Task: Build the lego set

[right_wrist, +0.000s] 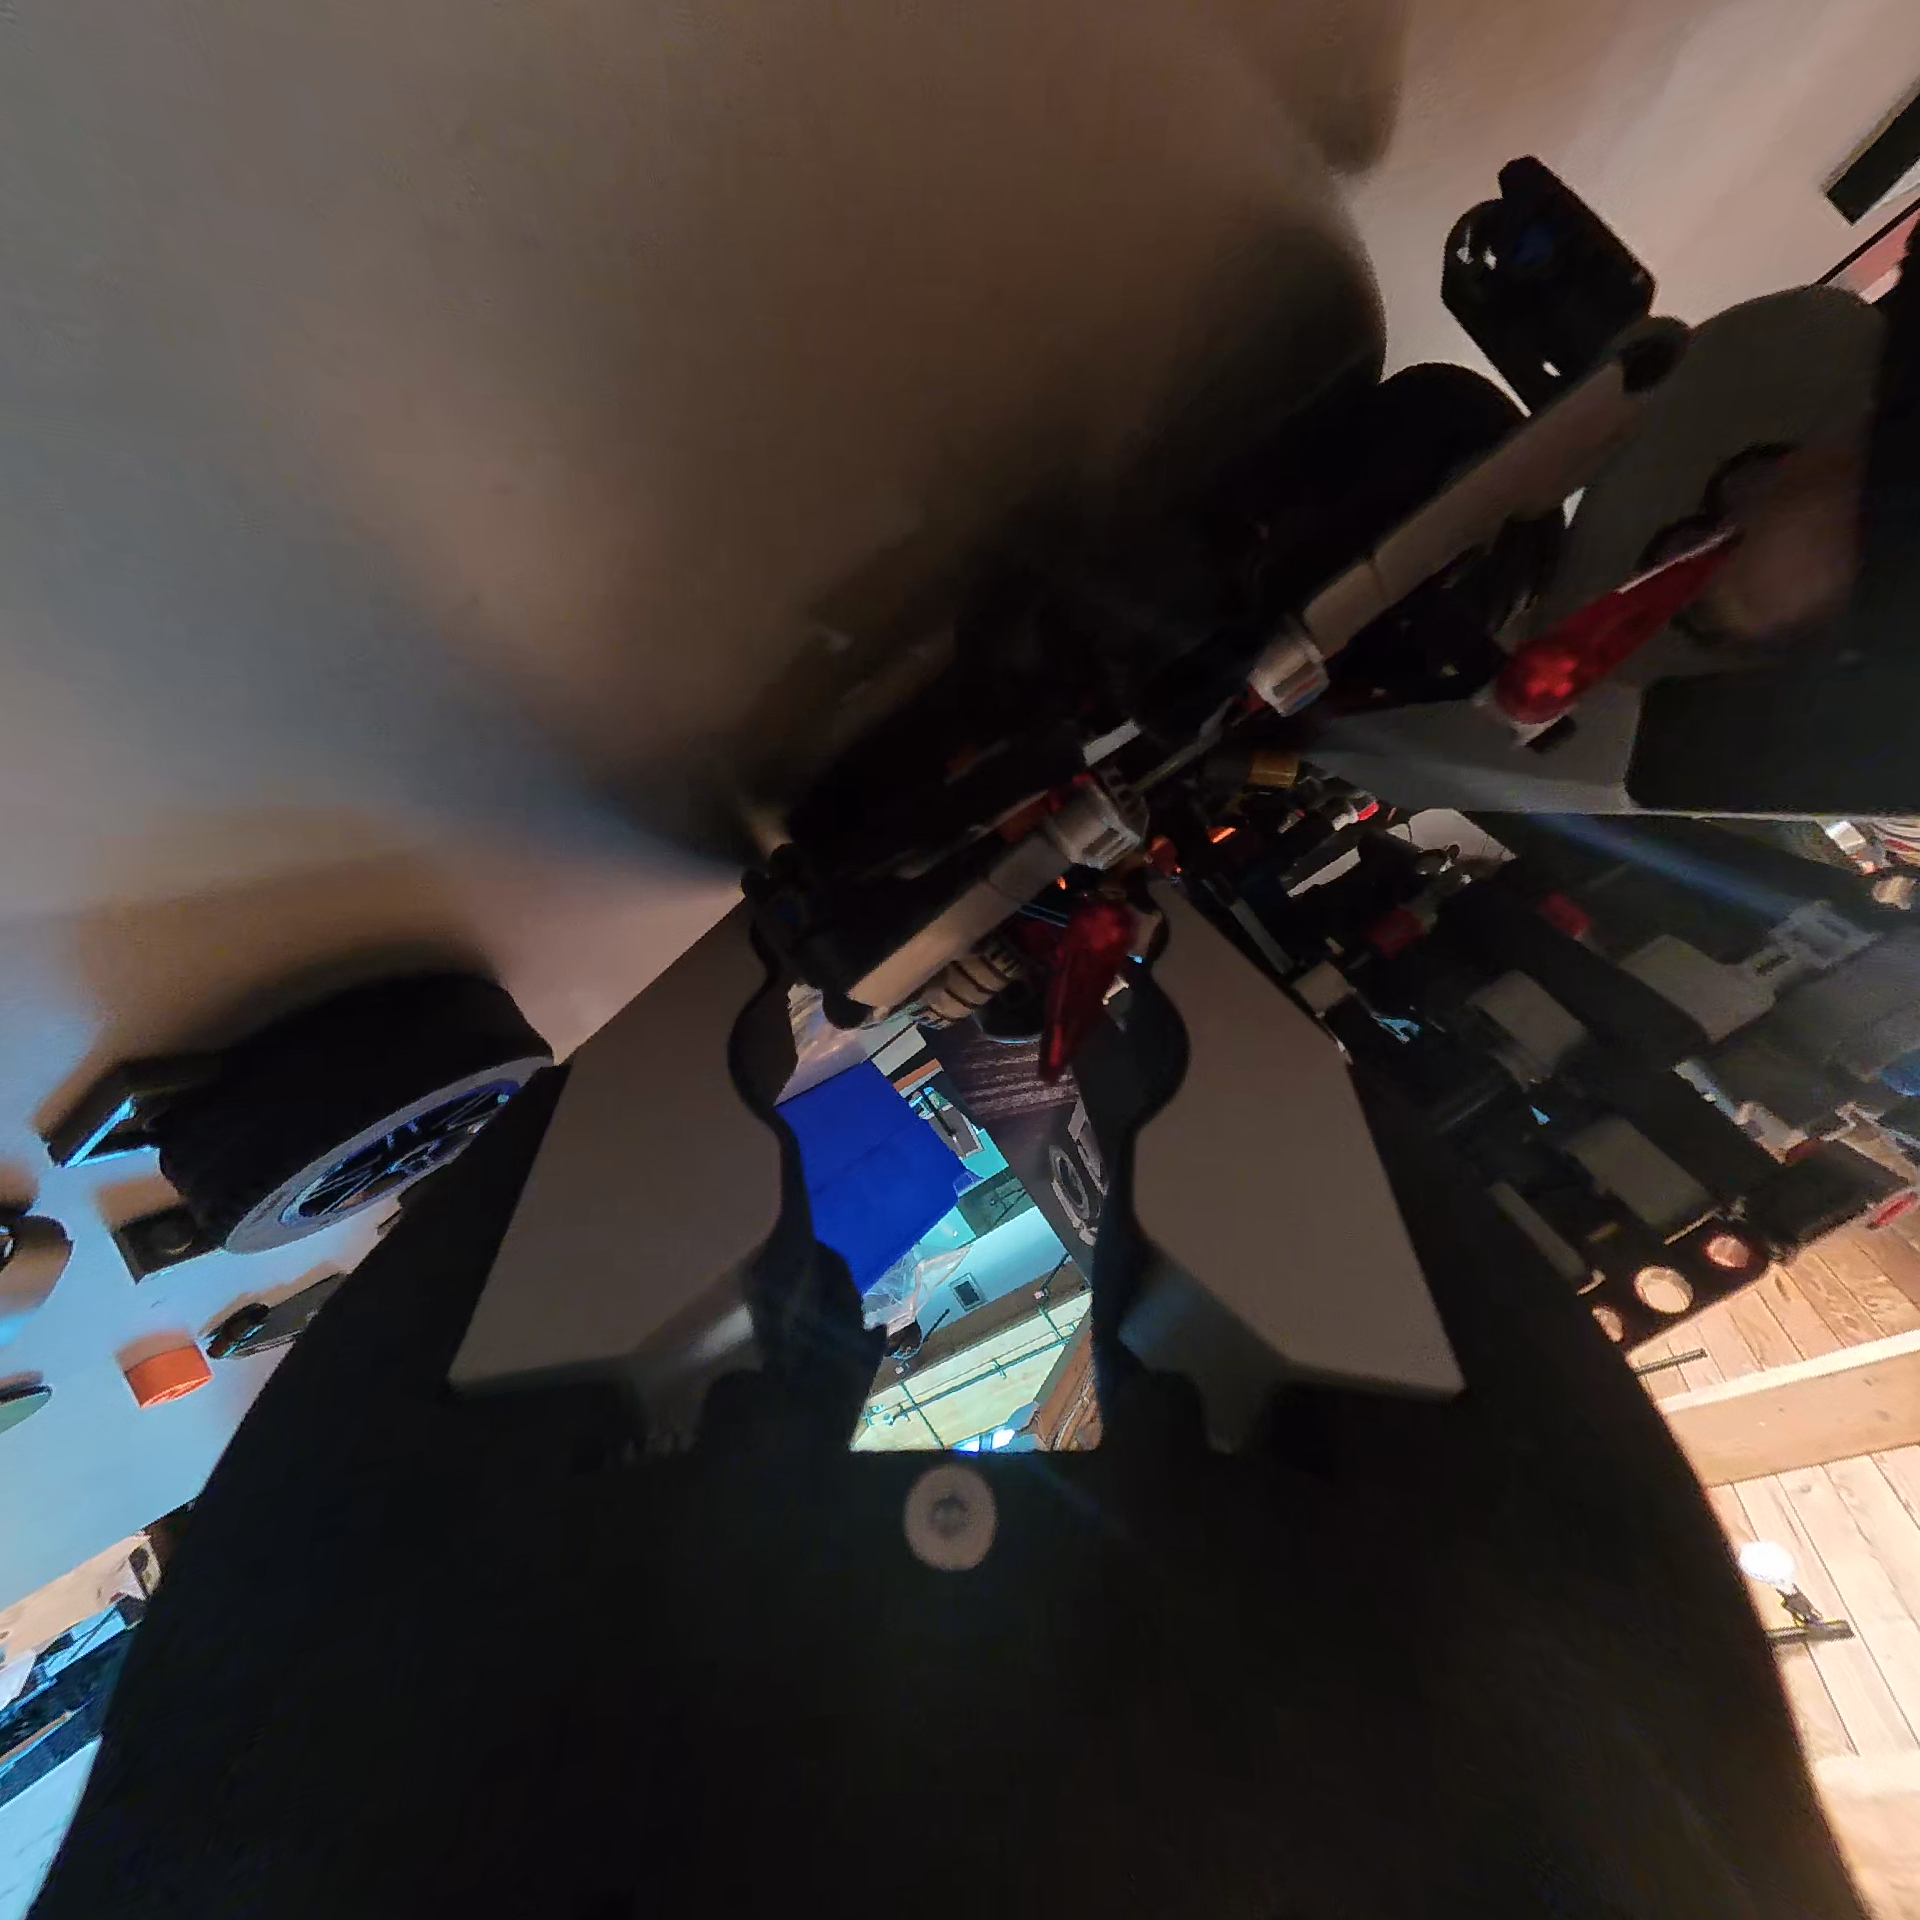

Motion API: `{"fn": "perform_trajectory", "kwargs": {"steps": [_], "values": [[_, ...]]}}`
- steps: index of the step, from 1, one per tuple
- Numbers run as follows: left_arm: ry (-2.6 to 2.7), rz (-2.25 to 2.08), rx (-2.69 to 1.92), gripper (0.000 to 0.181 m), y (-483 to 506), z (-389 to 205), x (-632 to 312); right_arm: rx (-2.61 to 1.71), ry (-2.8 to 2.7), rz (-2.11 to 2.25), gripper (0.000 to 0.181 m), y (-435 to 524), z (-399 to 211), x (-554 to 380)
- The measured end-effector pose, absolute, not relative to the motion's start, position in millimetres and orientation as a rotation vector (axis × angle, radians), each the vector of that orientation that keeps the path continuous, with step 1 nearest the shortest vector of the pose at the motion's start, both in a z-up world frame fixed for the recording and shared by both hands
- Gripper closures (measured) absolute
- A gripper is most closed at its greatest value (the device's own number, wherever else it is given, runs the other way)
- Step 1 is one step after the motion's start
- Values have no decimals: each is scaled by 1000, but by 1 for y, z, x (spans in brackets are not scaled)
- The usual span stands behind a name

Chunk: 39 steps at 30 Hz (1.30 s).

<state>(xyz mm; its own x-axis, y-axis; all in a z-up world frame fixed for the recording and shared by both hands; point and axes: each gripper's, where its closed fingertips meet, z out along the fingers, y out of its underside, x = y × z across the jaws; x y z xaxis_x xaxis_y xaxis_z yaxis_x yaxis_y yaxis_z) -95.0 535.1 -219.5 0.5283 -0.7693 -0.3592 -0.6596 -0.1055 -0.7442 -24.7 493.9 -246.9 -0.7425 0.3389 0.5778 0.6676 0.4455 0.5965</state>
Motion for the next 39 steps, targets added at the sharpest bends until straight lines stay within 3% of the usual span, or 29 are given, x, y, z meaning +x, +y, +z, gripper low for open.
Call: {"fn": "perform_trajectory", "kwargs": {"steps": [9, 17, 24, 29, 35, 36, 39], "values": [[1190, -90, -1802, 146, 535, -219, -93, -915, -2342, -1200, 125, 492, -249, -21], [1184, -124, -1808, 146, 537, -219, -94, -859, -2303, -1171, 113, 490, -241, -24], [1177, -166, -1819, 145, 536, -218, -95, -842, -2212, -1125, 118, 475, -212, -15], [1134, -246, -1849, 142, 536, -217, -94, -1140, -2098, -841, 128, 459, -197, 6], [1048, -358, -1938, 129, 542, -220, -97, -1778, -1535, -39, 120, 463, -183, 10], [1034, -383, -1955, 130, 543, -220, -97, -1841, -1422, 77, 129, 468, -182, 9], [1010, -394, -1976, 131, 545, -221, -97, -2015, -1225, 325, 122, 485, -197, 9]]}}
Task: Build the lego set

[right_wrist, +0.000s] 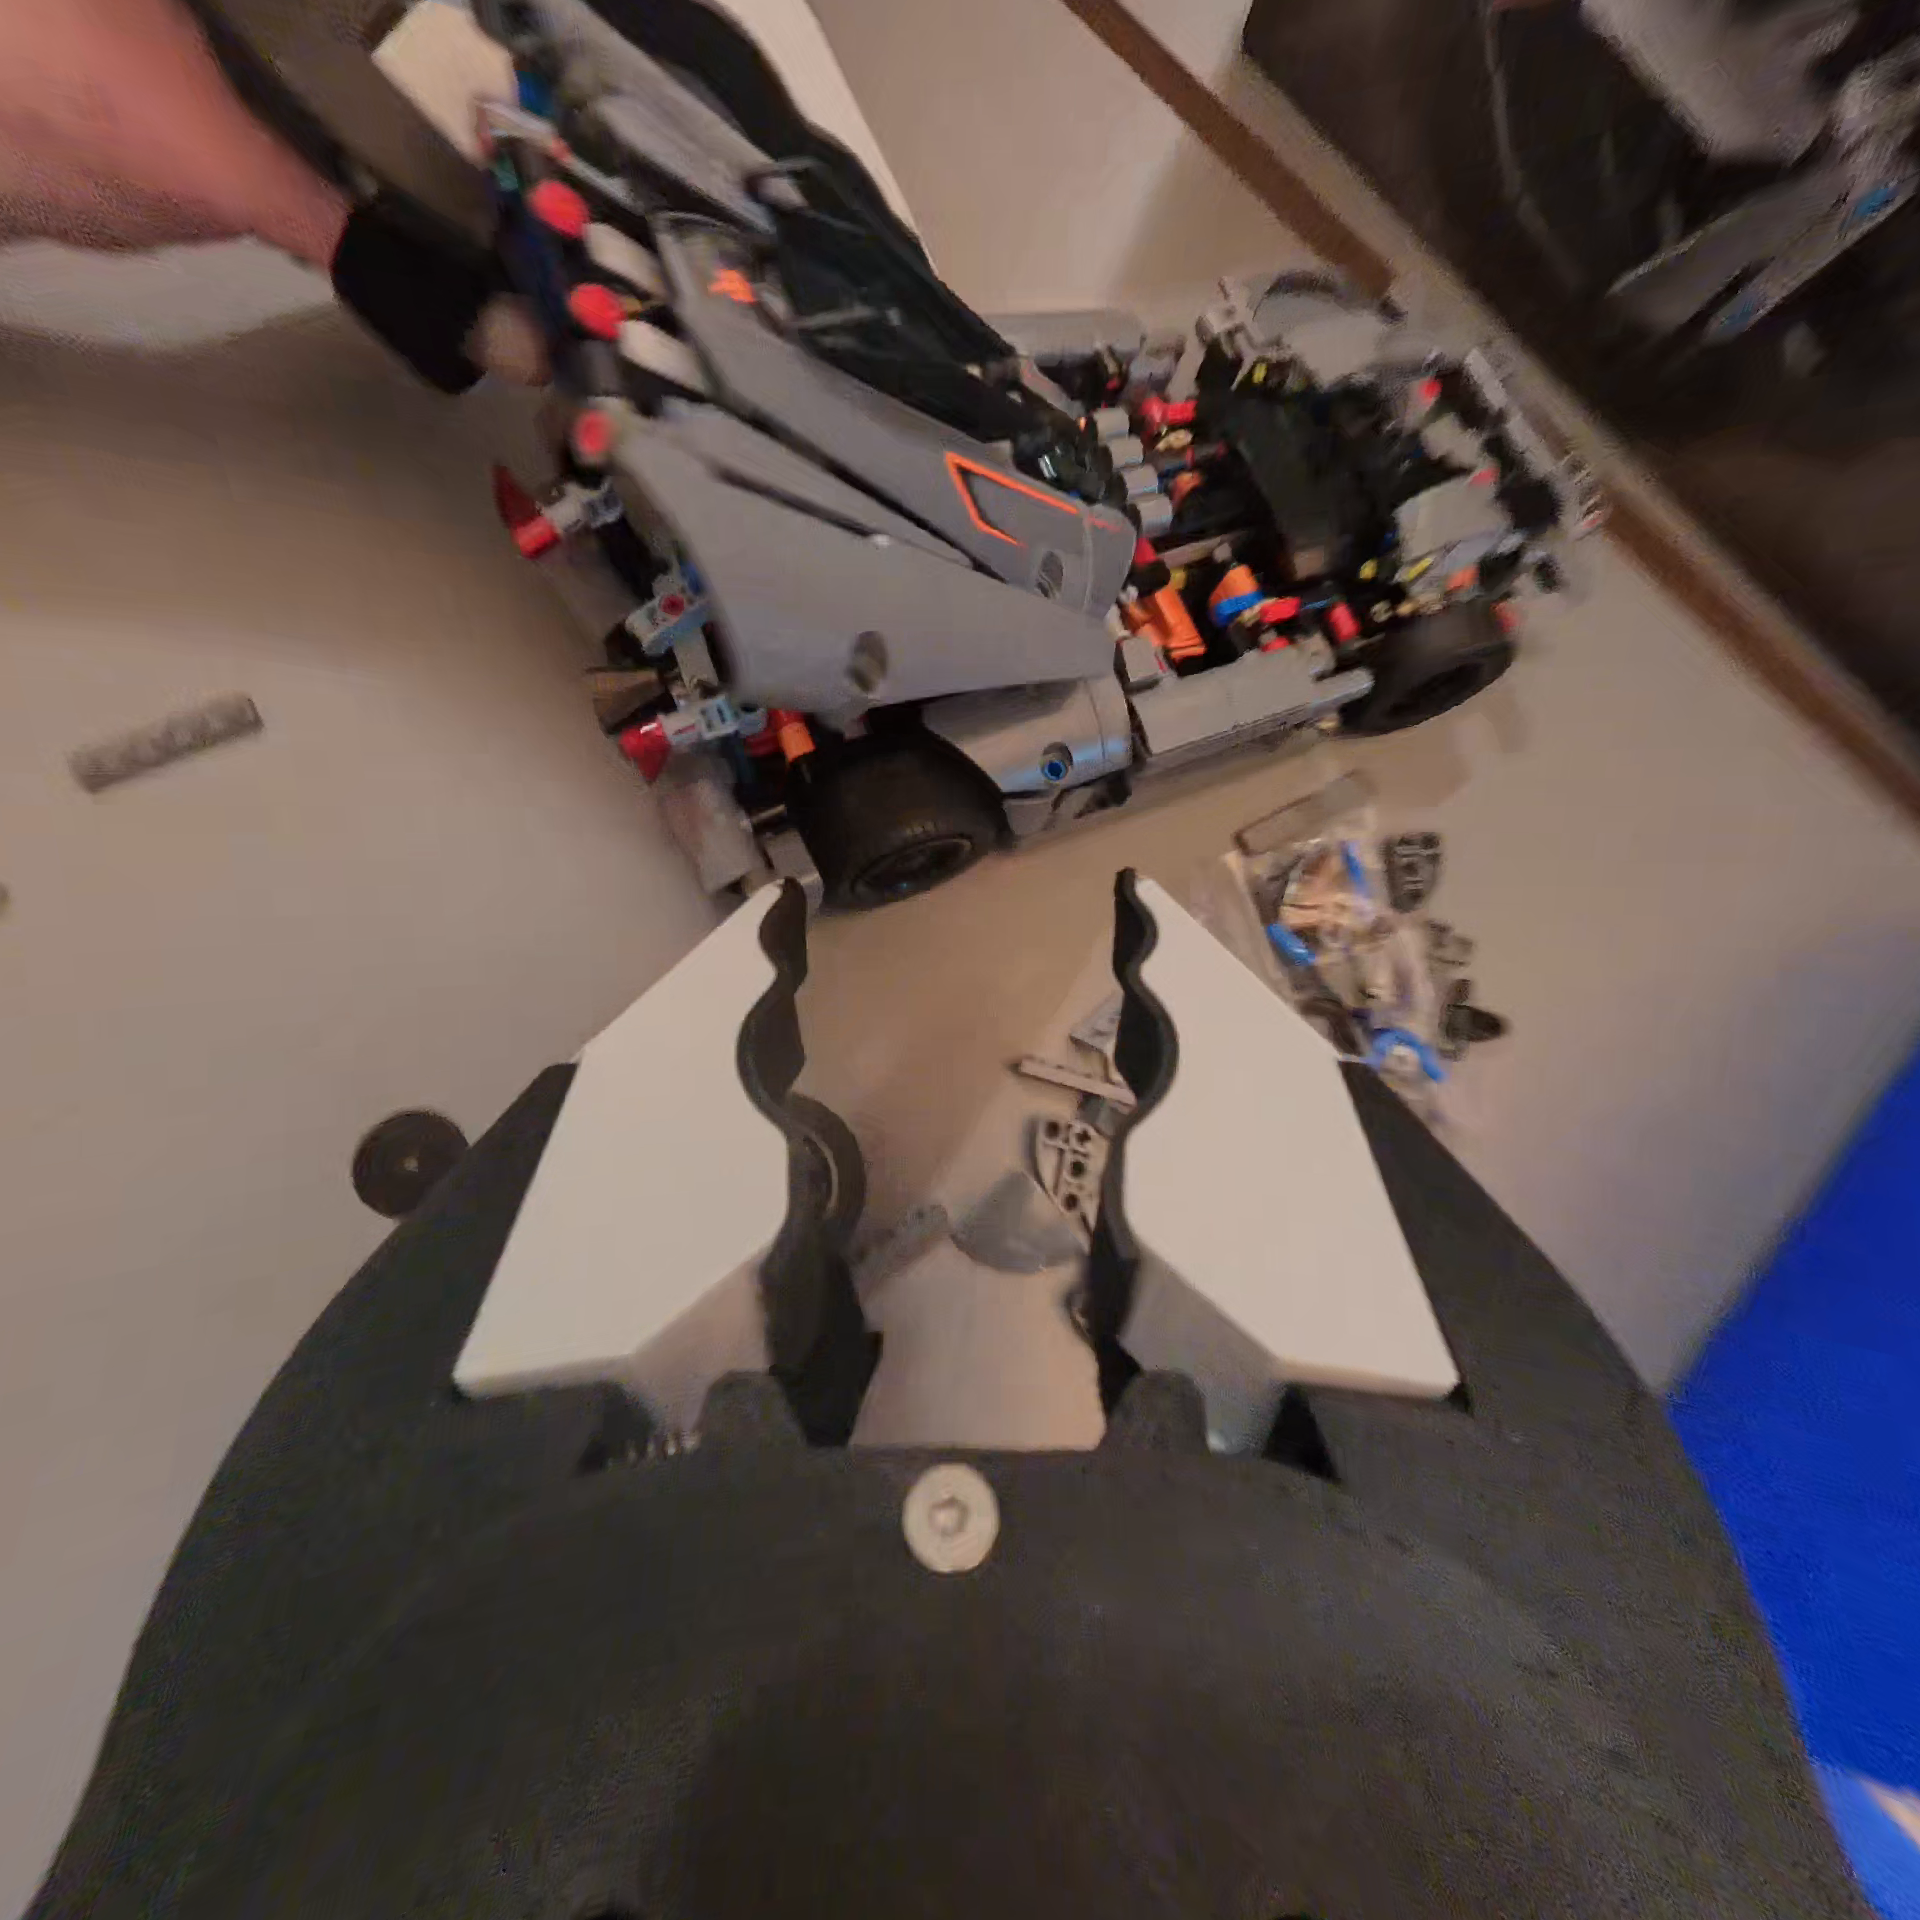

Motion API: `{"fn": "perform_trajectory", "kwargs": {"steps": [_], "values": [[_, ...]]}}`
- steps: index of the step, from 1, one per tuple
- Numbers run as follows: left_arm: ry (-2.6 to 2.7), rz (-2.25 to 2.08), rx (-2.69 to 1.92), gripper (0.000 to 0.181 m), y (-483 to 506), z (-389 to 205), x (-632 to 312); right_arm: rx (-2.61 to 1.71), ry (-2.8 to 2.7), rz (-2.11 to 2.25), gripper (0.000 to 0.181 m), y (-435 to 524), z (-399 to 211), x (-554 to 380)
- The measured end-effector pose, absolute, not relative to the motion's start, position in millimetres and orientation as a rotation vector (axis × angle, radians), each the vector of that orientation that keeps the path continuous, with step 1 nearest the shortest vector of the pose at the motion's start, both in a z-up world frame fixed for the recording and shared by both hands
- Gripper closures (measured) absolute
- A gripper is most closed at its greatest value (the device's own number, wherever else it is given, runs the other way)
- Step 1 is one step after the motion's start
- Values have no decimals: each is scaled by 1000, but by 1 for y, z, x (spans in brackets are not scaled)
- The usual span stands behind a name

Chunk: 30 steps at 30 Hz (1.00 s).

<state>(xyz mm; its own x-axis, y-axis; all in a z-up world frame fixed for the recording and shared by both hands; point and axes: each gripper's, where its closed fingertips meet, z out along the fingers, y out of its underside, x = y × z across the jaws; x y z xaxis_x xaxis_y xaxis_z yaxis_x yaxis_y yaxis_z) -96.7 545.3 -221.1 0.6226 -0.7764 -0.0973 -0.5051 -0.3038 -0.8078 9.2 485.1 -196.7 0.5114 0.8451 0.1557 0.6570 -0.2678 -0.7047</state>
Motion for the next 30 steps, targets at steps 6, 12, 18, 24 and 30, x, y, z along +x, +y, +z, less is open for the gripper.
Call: {"fn": "perform_trajectory", "kwargs": {"steps": [6, 12, 18, 24, 30], "values": [[1019, -380, -1982, 137, 544, -222, -94, -2167, -1039, 626, 120, 510, -212, -4], [1025, -367, -1987, 139, 545, -223, -94, -2205, -1005, 659, 131, 524, -221, -9], [1044, -342, -1972, 139, 546, -224, -93, -2207, -996, 761, 138, 522, -223, -14], [1056, -322, -1982, 140, 547, -223, -94, -2208, -976, 782, 138, 523, -223, -14], [1009, -460, -1998, 134, 545, -220, -92, -2187, -968, 827, 136, 522, -224, -14]]}}
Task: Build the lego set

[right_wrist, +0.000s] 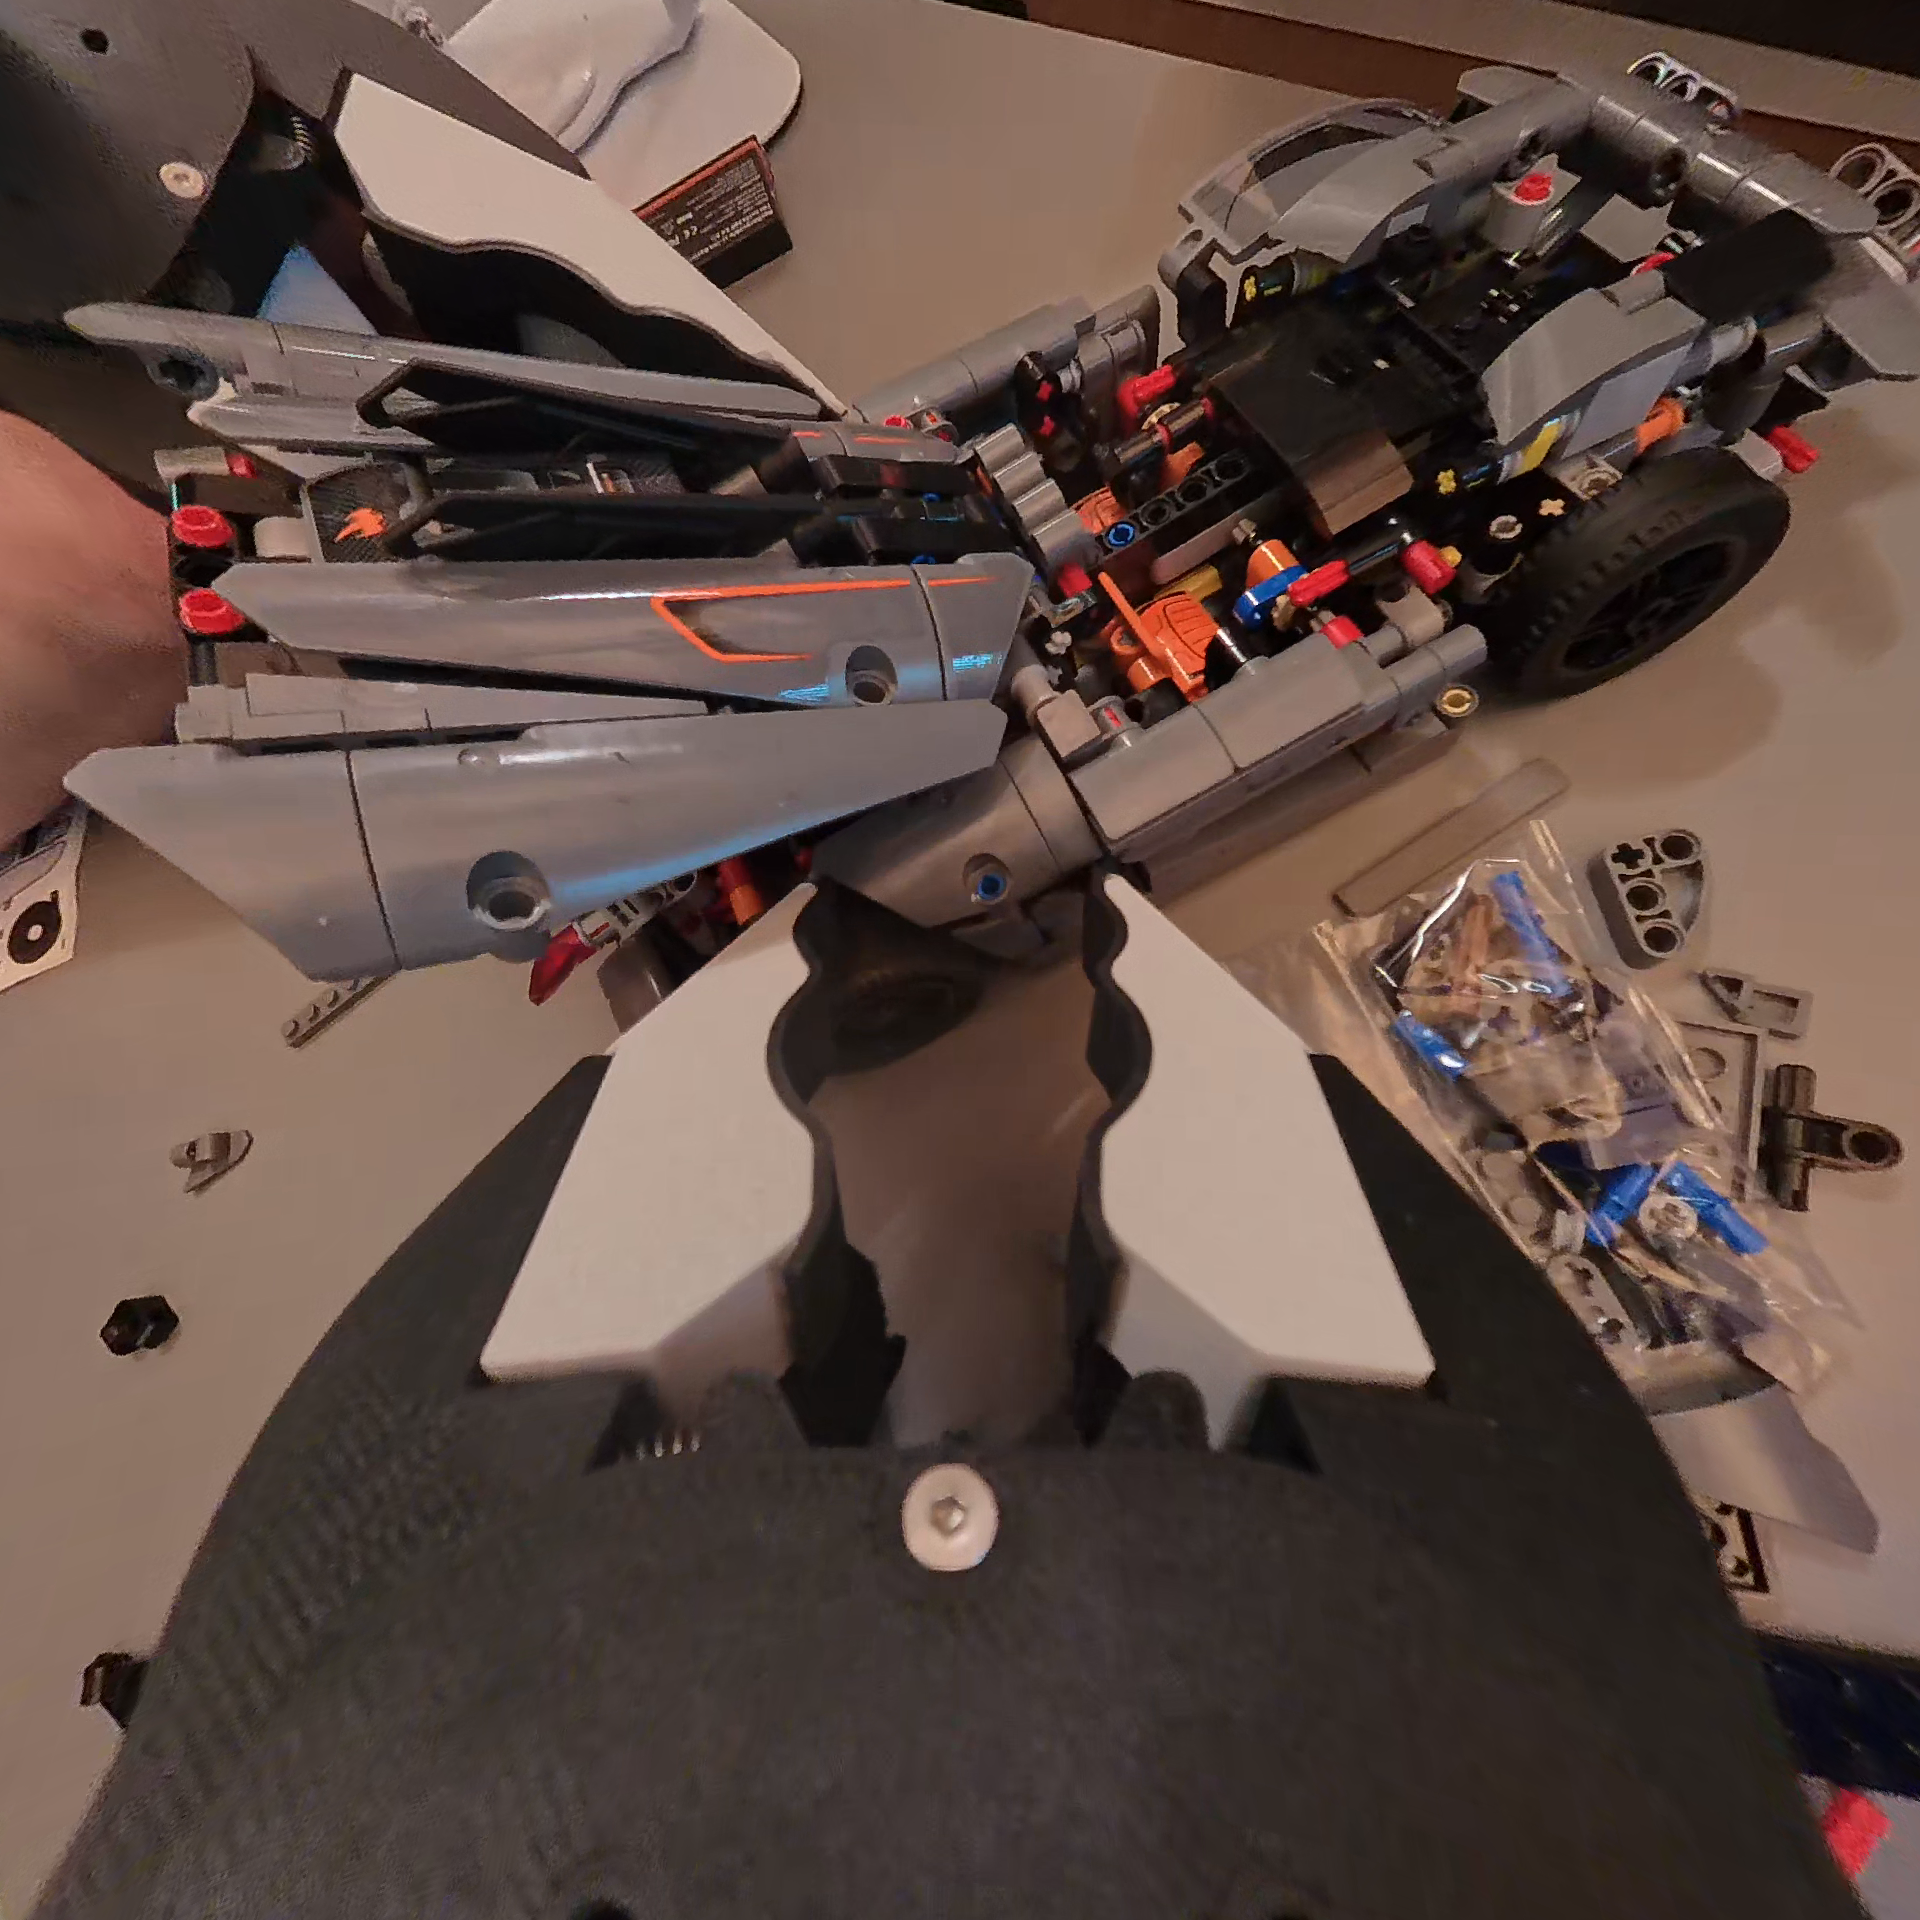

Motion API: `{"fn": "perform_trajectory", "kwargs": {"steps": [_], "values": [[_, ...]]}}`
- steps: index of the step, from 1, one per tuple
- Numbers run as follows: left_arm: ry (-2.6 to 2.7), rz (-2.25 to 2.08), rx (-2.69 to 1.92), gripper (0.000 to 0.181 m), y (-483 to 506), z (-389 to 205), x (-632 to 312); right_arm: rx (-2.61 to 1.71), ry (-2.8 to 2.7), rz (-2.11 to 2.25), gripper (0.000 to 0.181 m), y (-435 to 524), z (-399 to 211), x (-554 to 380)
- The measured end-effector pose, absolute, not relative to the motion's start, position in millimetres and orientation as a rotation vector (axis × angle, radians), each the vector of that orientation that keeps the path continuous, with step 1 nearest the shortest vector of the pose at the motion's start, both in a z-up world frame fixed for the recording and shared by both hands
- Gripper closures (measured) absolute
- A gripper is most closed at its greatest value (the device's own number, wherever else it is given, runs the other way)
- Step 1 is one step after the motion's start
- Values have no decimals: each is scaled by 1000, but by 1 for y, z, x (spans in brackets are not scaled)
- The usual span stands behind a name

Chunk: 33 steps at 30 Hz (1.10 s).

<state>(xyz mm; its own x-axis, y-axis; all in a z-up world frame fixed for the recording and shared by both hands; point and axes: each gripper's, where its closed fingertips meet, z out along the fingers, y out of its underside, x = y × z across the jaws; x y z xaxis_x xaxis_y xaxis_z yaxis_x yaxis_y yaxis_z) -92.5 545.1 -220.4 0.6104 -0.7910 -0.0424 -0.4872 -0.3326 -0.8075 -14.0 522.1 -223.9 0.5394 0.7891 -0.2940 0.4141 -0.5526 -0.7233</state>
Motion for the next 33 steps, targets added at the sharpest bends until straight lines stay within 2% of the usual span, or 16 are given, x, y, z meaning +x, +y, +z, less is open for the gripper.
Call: {"fn": "perform_trajectory", "kwargs": {"steps": [33], "values": [[1057, -399, -2024, 139, 547, -229, -91, -2173, -1004, 832, 134, 523, -226, -15]]}}
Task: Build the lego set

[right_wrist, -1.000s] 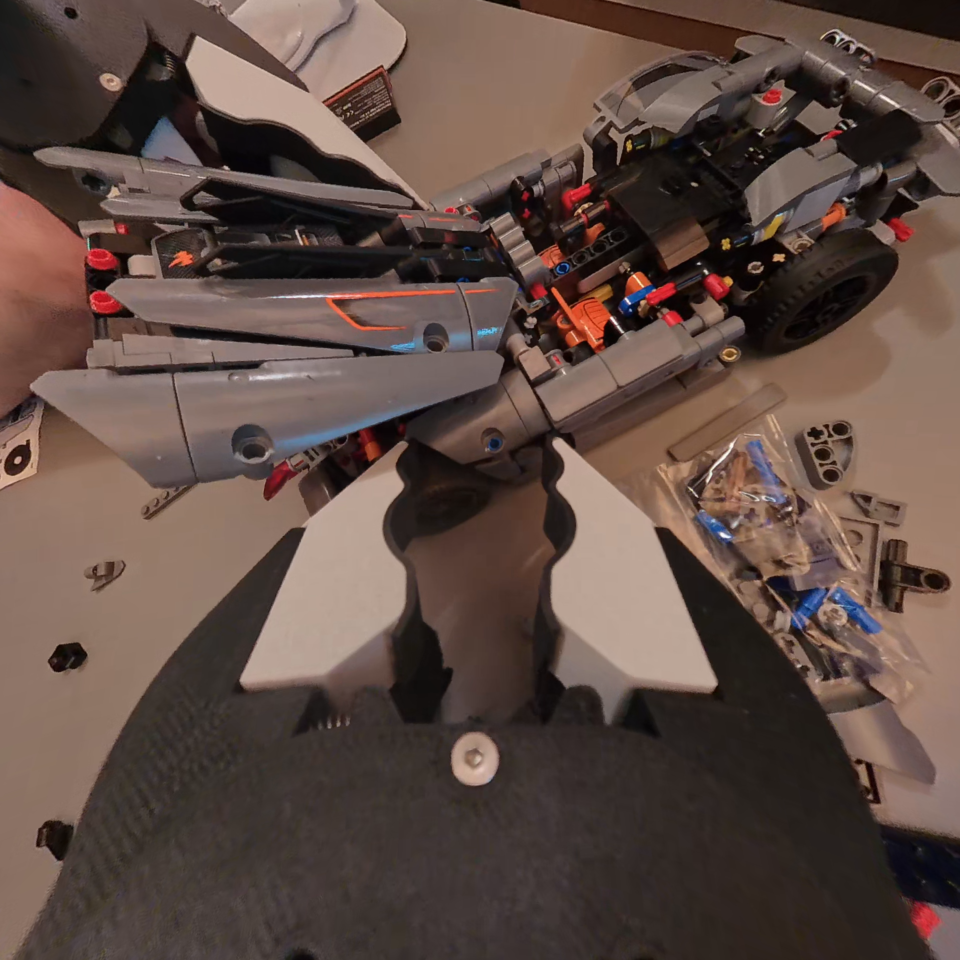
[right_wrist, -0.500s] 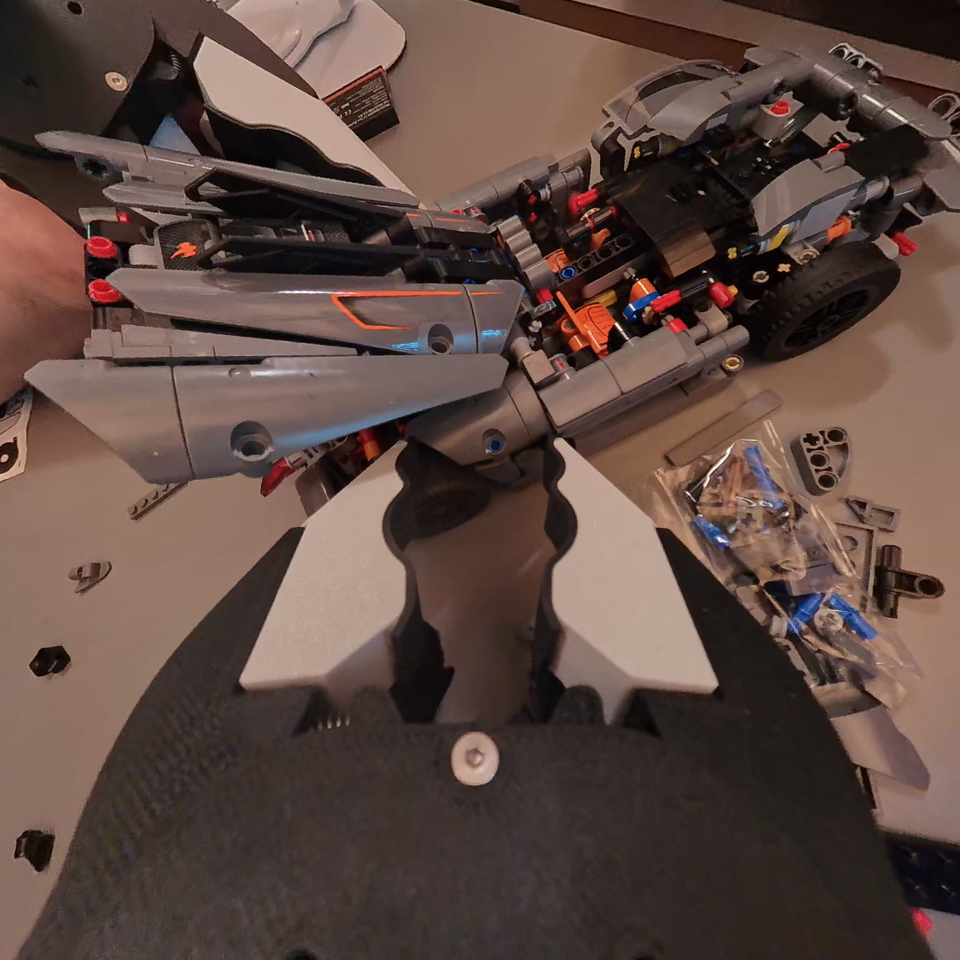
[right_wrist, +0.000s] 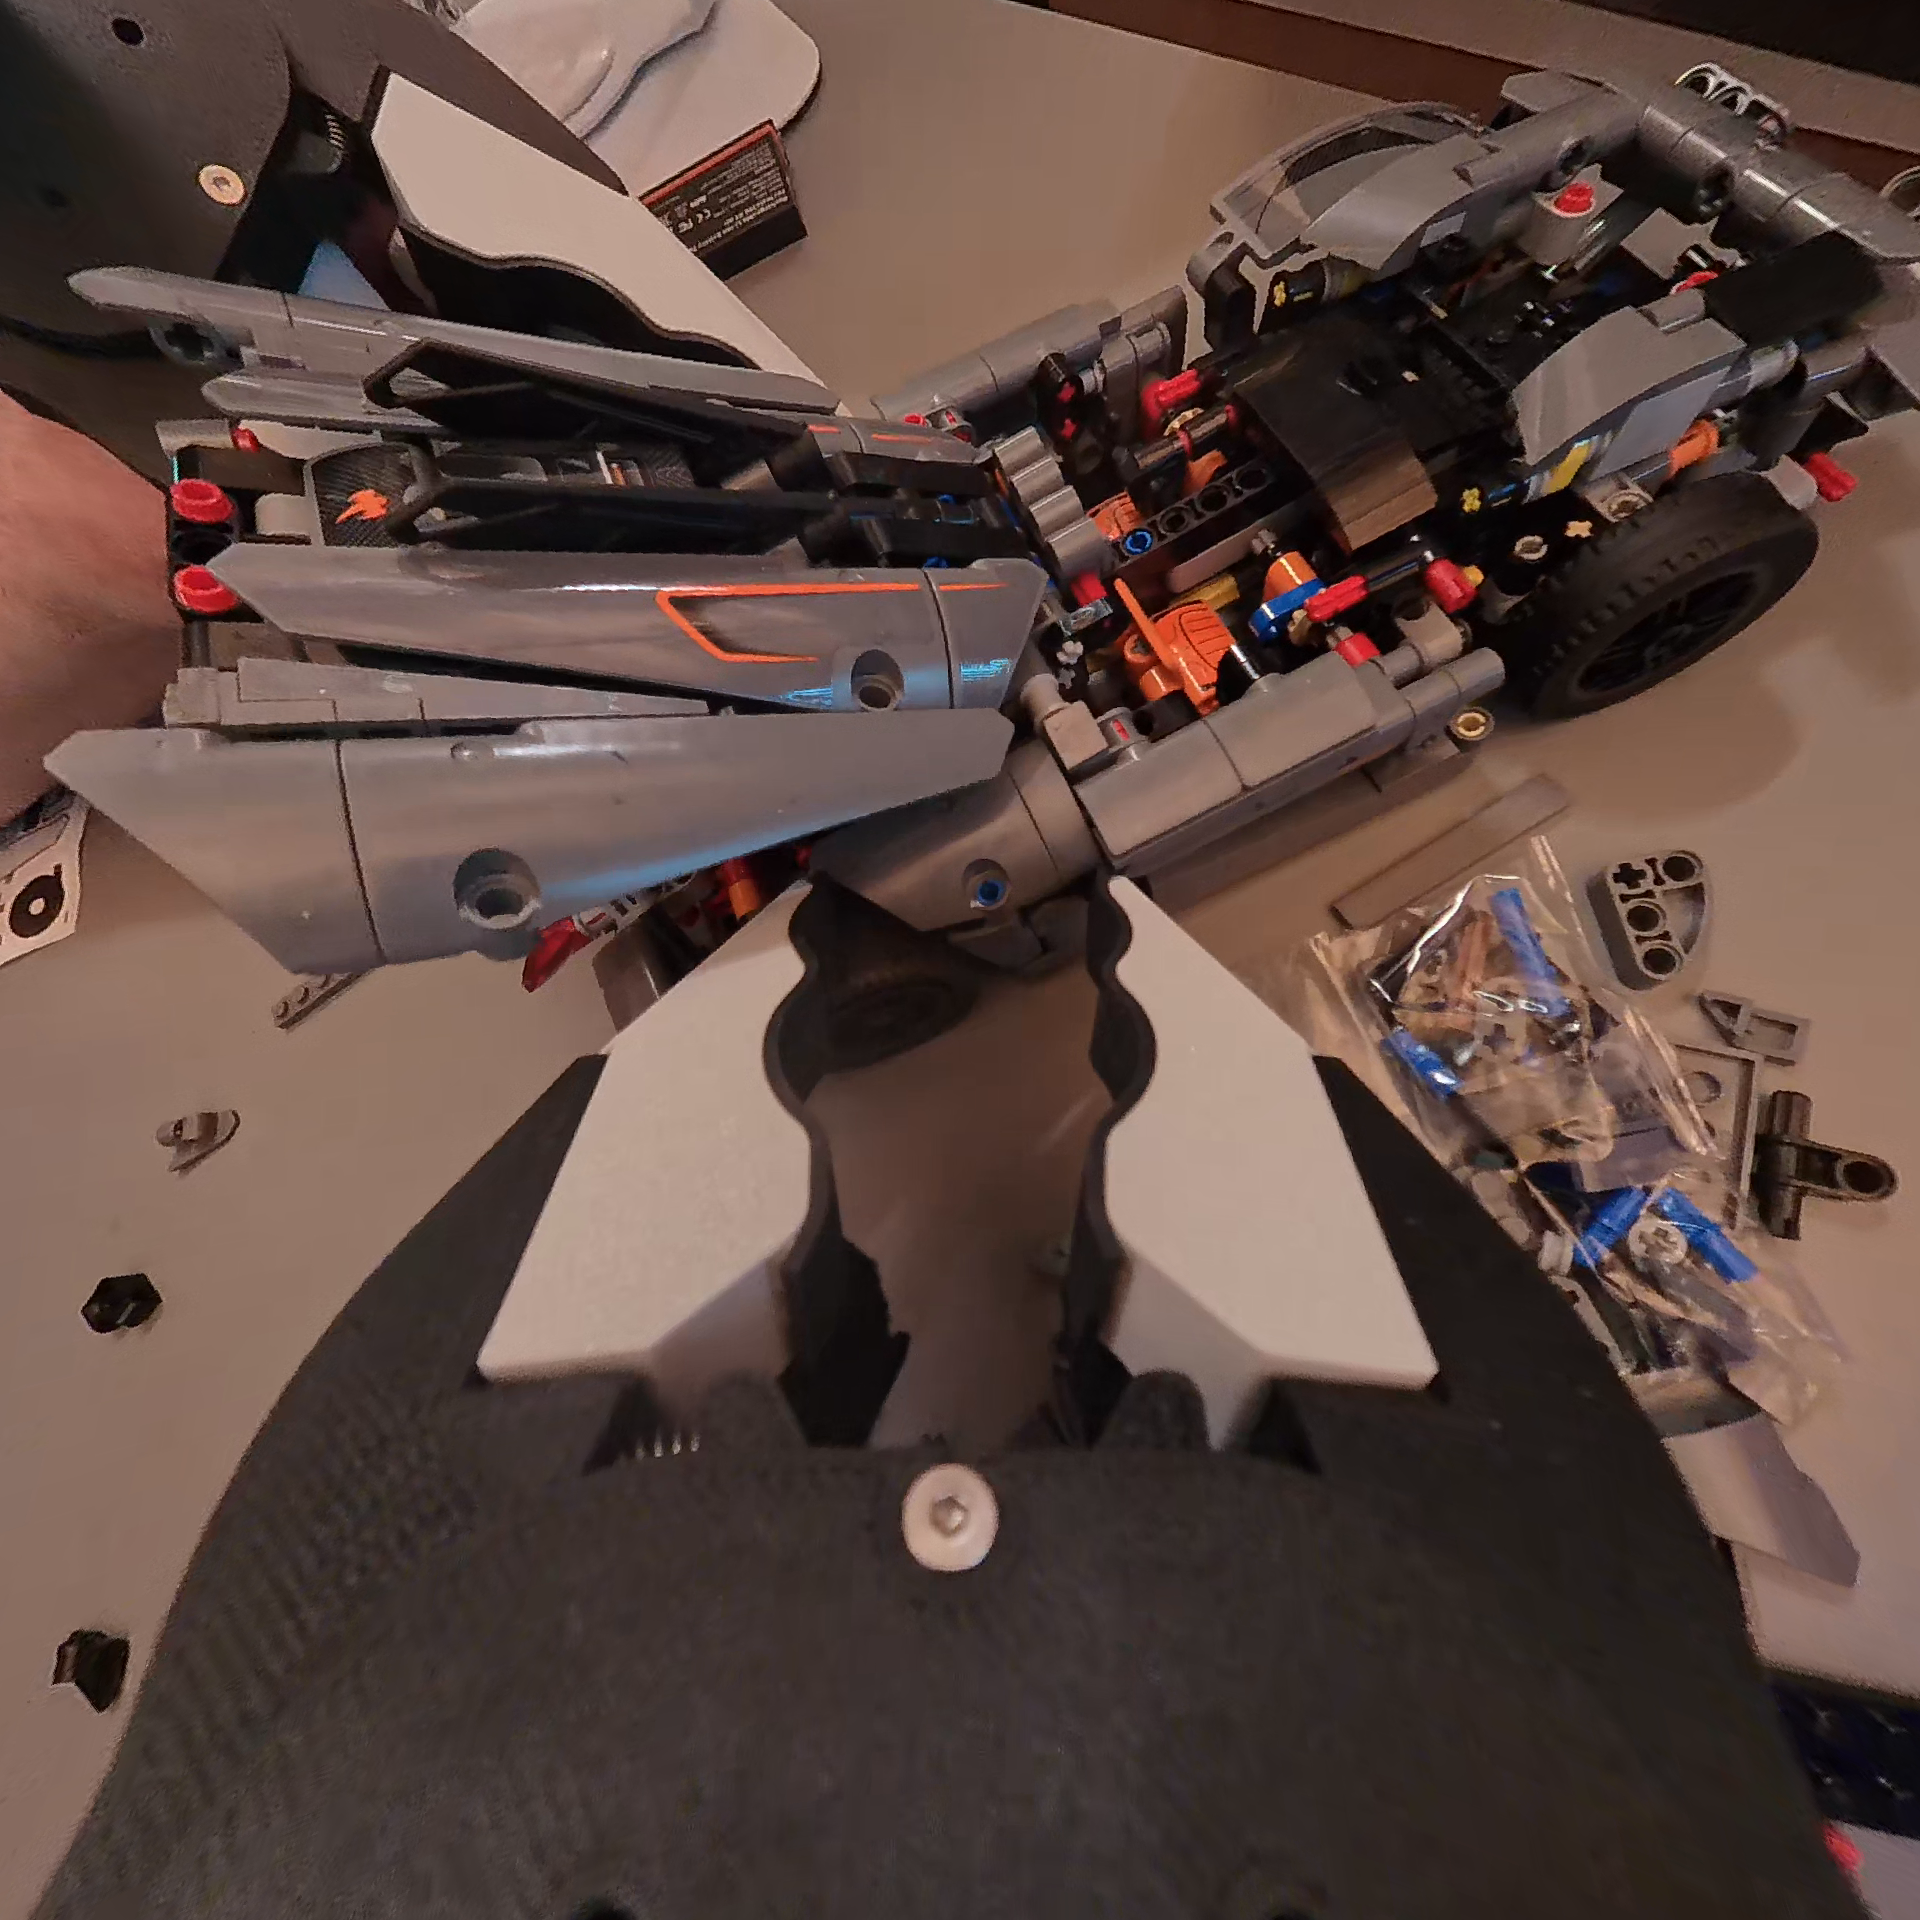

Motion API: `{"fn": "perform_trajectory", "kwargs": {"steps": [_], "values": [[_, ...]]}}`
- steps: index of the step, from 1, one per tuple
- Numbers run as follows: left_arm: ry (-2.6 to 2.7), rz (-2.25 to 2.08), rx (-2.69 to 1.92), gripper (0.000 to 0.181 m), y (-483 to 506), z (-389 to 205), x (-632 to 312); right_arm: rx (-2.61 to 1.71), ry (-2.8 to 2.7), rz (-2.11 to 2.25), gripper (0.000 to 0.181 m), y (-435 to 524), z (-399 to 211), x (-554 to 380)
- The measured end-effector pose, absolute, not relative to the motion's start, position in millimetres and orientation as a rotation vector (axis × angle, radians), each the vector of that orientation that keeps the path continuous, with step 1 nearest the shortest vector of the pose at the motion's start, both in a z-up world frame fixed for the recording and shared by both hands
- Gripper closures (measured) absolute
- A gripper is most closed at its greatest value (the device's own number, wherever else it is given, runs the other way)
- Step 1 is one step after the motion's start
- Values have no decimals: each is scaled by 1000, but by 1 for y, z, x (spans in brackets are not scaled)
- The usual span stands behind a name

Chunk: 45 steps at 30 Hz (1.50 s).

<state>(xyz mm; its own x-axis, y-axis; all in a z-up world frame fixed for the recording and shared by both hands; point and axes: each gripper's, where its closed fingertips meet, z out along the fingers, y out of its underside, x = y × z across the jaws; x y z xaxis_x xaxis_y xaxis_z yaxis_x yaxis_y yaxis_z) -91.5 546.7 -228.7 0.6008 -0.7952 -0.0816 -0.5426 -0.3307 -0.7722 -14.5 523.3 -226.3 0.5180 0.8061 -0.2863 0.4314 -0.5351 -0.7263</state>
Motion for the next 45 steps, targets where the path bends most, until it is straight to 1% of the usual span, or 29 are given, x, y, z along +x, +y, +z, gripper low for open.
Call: {"fn": "perform_trajectory", "kwargs": {"steps": [6, 10, 13, 23, 35, 37, 39, 45], "values": [[1080, -422, -2033, 139, 545, -230, -94, -2163, -993, 853, 134, 524, -225, -14], [1073, -468, -2037, 139, 542, -230, -94, -2156, -1003, 854, 140, 522, -224, -10], [1065, -497, -2042, 138, 539, -231, -94, -2147, -1008, 864, 141, 519, -224, -10], [1140, -556, -2056, 139, 524, -231, -96, -2132, -1079, 927, 136, 501, -225, -12], [1380, -667, -2119, 136, 491, -231, -104, -2131, -1304, 968, 137, 469, -224, -14], [1427, -691, -2127, 134, 483, -230, -106, -2129, -1334, 987, 141, 463, -224, -15], [1490, -710, -2130, 135, 474, -229, -108, -2129, -1361, 1006, 153, 459, -226, -15], [1478, -751, -2144, 135, 472, -227, -109, -2137, -1342, 1081, 152, 459, -222, -14]]}}
